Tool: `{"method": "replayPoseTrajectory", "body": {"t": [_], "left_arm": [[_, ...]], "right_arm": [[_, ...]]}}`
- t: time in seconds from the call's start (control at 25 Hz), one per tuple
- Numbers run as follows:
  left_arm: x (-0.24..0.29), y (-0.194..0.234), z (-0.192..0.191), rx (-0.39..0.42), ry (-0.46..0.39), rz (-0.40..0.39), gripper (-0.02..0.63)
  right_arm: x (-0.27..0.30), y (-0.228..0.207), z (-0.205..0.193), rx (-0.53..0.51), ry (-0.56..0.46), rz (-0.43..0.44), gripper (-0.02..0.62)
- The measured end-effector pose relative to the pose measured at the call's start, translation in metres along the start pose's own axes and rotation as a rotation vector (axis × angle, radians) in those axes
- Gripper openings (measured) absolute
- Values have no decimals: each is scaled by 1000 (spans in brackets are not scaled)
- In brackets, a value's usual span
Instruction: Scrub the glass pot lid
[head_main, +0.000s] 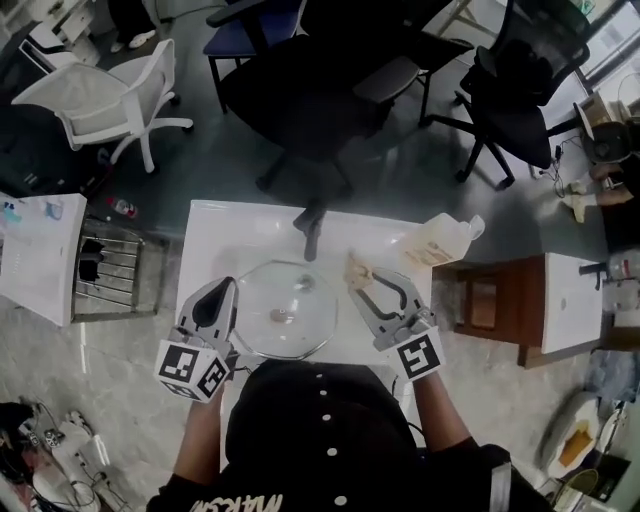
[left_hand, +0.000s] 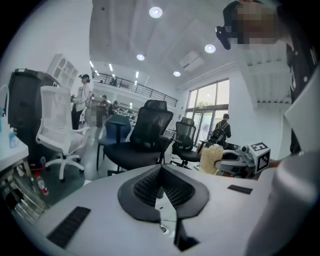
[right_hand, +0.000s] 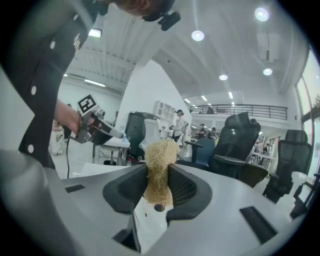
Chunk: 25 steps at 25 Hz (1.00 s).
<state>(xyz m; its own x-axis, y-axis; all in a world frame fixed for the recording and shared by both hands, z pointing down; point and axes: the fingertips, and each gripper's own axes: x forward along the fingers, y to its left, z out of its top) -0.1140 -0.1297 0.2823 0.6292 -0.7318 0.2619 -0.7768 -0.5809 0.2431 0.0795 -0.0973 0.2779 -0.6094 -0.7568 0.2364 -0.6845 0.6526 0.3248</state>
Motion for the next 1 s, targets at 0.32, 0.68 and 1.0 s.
{"method": "replayPoseTrajectory", "body": {"t": [0.32, 0.68, 1.0], "left_arm": [[-20, -27, 50, 85, -116, 50, 26], [-48, -18, 78, 165, -179, 156, 26], [-63, -14, 78, 153, -222, 193, 26]], "right_arm": [[-59, -58, 52, 196, -263, -281, 138], [-94, -88, 67, 238, -313, -372, 138], [-117, -96, 62, 273, -323, -419, 138]]}}
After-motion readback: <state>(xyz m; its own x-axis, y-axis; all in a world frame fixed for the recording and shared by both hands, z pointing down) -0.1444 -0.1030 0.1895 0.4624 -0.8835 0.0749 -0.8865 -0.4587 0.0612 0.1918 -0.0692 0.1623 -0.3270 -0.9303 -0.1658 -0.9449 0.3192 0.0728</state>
